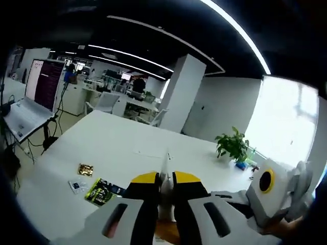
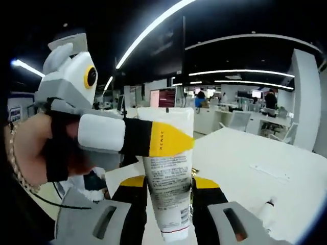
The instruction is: Arrange the skincare products in the storage area until every visible bottle or jar stands upright without overlapping.
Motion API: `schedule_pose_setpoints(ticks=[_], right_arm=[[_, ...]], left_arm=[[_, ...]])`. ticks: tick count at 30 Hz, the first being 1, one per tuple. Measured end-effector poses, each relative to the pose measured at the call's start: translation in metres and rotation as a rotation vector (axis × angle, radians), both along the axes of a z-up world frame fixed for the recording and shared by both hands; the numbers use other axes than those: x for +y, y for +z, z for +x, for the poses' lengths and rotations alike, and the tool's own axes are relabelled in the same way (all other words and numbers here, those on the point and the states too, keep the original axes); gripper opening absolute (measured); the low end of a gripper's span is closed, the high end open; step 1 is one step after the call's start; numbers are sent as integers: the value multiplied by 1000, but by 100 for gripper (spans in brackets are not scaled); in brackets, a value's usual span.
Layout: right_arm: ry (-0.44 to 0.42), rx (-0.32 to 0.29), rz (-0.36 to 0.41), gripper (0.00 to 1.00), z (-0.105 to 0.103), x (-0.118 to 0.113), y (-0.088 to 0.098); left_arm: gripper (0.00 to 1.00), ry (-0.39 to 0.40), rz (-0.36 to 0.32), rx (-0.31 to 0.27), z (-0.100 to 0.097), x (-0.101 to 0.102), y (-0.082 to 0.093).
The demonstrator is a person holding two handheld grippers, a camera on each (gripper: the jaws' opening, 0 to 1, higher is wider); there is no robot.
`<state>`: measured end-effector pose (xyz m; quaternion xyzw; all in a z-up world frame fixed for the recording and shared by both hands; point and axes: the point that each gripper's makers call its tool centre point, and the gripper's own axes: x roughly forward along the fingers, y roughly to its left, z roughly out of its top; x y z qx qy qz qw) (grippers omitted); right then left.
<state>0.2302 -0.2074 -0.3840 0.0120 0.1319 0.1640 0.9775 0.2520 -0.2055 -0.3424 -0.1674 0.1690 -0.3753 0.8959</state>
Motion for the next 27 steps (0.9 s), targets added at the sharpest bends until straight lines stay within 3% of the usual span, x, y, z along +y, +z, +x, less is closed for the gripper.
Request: schedule_pose_setpoints(ticks=[3, 5, 8, 10, 12, 13, 18, 27], right_arm=[[-45, -54, 43, 36, -2, 1, 15], [3, -62, -13, 35, -4, 11, 17], [-33, -76, -32, 39, -2, 11, 19], [-52, -88, -37, 35, -2, 8, 23], [-77, -107, -106, 26, 2, -4, 27], [-41, -116, -127, 25, 1, -1, 29], [-32, -128, -100, 24, 2, -5, 37], [14, -151, -59, 22, -1, -10, 46]], left_arm=[[5, 11, -14, 2, -5, -2, 4], [5, 15, -15, -11, -7, -5, 8], [5, 20, -6, -40, -10, -9, 15], [5, 17, -9, -49, -10, -10, 20], [5, 13, -10, -66, -9, -10, 23], [5, 9, -8, -71, -12, -12, 26], [5, 4, 12, -132, -12, -15, 37], [8, -28, 36, -186, -17, -22, 45]])
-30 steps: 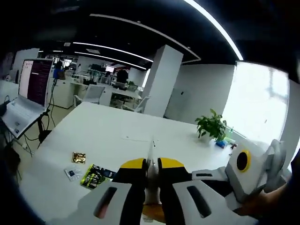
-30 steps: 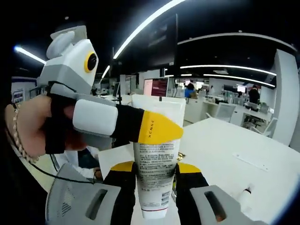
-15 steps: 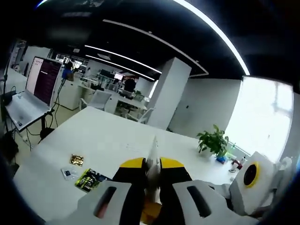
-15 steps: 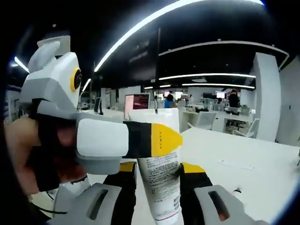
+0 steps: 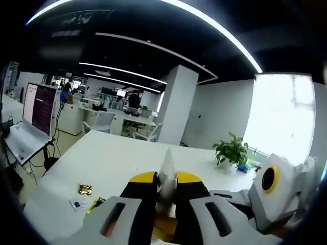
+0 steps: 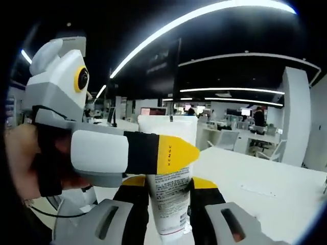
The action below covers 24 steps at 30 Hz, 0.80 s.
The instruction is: Arrange the skincare products in the storage area until every visible bottle or jar stands upright without overlapping.
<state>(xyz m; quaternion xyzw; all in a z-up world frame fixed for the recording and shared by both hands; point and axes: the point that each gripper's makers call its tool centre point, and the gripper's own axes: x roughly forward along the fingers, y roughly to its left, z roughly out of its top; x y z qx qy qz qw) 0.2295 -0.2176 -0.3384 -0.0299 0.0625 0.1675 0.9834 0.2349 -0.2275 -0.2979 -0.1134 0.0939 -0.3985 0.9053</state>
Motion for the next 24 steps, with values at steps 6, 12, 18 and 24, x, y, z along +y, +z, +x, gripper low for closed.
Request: schedule_pose_setpoints(ticks=[6, 12, 18, 24], right_arm=[[68, -20, 179, 22, -8, -2, 6], [141, -20, 312, 22, -13, -5, 4], [255, -11, 399, 21, -20, -5, 8], [318, -3, 489, 21, -27, -16, 13]], left_arm=[[16, -91, -29, -3, -7, -12, 7], [21, -199, -52, -31, -17, -17, 13], [24, -325, -178, -28, -26, -6, 34], [19, -479, -273, -37, -30, 9, 55]])
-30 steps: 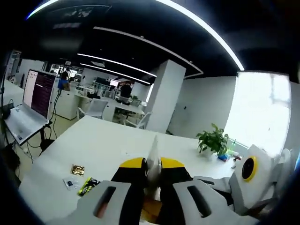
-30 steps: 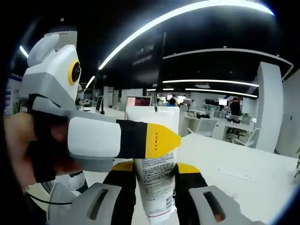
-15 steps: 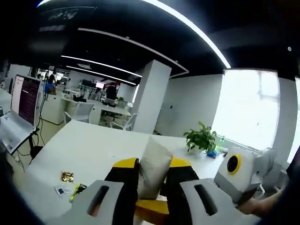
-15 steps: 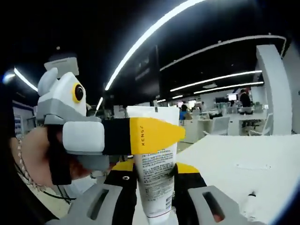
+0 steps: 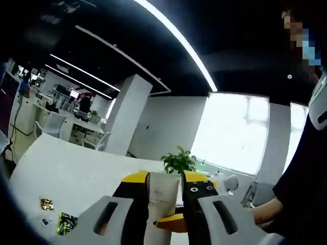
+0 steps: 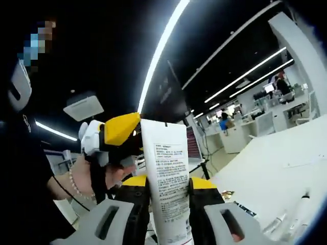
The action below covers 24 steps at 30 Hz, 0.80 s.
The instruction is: Arrange the skincare products in the storage area until every visible bottle or jar stands upright without overlapping.
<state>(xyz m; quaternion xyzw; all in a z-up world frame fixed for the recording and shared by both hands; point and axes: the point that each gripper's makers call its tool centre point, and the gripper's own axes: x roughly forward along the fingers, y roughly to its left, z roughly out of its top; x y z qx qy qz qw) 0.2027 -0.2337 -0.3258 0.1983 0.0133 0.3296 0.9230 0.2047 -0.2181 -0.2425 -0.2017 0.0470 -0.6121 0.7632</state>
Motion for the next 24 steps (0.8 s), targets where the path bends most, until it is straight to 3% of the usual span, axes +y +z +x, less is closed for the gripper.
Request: schedule_pose_setpoints(ticks=[4, 7, 10, 11, 15, 17, 19, 20, 24], right_arm=[[125, -40, 104, 21, -15, 4, 19], [246, -66, 125, 21, -30, 15, 33], [346, -65, 166, 21, -41, 24, 43], [378, -63, 188, 21, -44, 27, 48], [534, -79, 203, 21, -64, 41, 59], [547, -60, 205, 21, -64, 44, 61], [551, -60, 205, 21, -63, 43, 61], [549, -83, 209, 21, -64, 41, 64], [550, -71, 260, 21, -64, 34, 70]], left_arm=[[25, -62, 5, 9, -1, 2, 0], [34, -190, 10, 17, -12, -2, 0], [44, -361, -70, 41, -33, -7, 16], [46, -384, -69, 32, -36, -9, 17], [40, -444, -1, -13, -42, -20, 9], [35, -484, -38, -2, -48, -20, 17], [22, -517, -96, -44, -57, -17, 29], [22, -496, -77, -29, -54, -18, 26], [17, -486, -97, -22, -51, -15, 30]])
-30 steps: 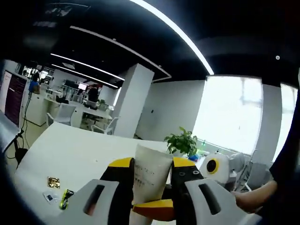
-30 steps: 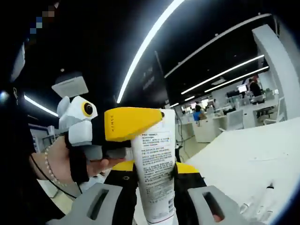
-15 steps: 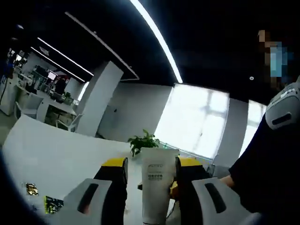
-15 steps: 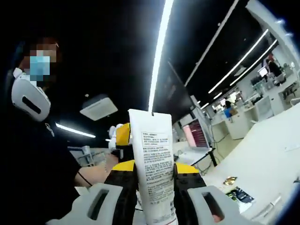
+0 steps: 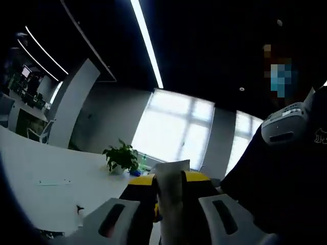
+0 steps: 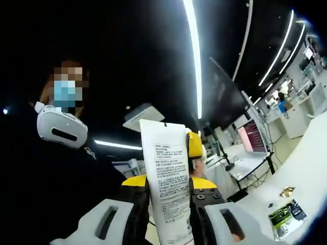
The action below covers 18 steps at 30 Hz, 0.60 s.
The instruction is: Arrange the skincare products in the storage area until every visible bottle or jar stands upright without overlapping.
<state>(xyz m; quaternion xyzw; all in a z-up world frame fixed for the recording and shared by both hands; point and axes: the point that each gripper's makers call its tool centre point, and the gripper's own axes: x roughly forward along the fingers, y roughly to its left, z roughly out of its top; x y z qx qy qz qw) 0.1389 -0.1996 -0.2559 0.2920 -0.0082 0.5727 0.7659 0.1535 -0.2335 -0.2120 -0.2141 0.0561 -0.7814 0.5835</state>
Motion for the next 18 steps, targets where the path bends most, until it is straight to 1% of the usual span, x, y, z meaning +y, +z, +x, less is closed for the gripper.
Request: schedule_pose_setpoints(ticks=[1, 2, 3, 4, 5, 6, 7, 8, 9, 10, 11, 12, 13, 14, 16, 17, 18], right_arm=[[0, 20, 25, 20, 1, -3, 3], [-2, 31, 38, 17, 2, -6, 5], [-89, -21, 81, 6, 10, -23, 15], [-171, -12, -30, 6, 21, -25, 1], [-141, 17, -54, 7, 17, -18, 1], [-217, -48, -154, 7, 23, -19, -5], [-235, -51, -185, 7, 24, -17, -6], [-237, -34, -195, 7, 25, -15, -7], [-236, -14, -184, 7, 24, -13, -6], [-281, -35, -215, 7, 26, -13, -5], [-313, -69, -245, 8, 28, -15, -5], [-348, -108, -317, 9, 30, -14, -7], [-371, -131, -393, 10, 31, -16, -11], [-380, -138, -435, 11, 32, -16, -12], [-354, -134, -487, 12, 31, -17, -14], [-351, -143, -506, 12, 31, -18, -15], [-343, -142, -505, 12, 31, -18, -15]], left_arm=[[15, 19, -4, 1, 3, 1, 2], [12, 38, -7, -7, 5, 1, 3], [7, 111, -30, -12, 18, 5, 8], [7, 142, 12, 31, 23, 2, 4], [6, 138, 66, -8, 21, -1, -6], [6, 167, 47, -63, 22, -1, -5], [6, 175, 47, -68, 22, -1, -5], [6, 181, 50, -47, 25, -1, -7], [6, 185, 44, -40, 28, 0, -6], [6, 204, 40, -37, 32, 0, -6], [6, 201, 40, -35, 33, 1, -6], [6, 195, 41, -35, 33, 0, -6], [6, 199, 46, -44, 34, 0, -7], [6, 203, 54, -64, 34, 0, -9], [6, 182, 57, -69, 30, -1, -10], [6, 182, 57, -79, 29, -2, -11], [6, 183, 55, -88, 27, -3, -11]])
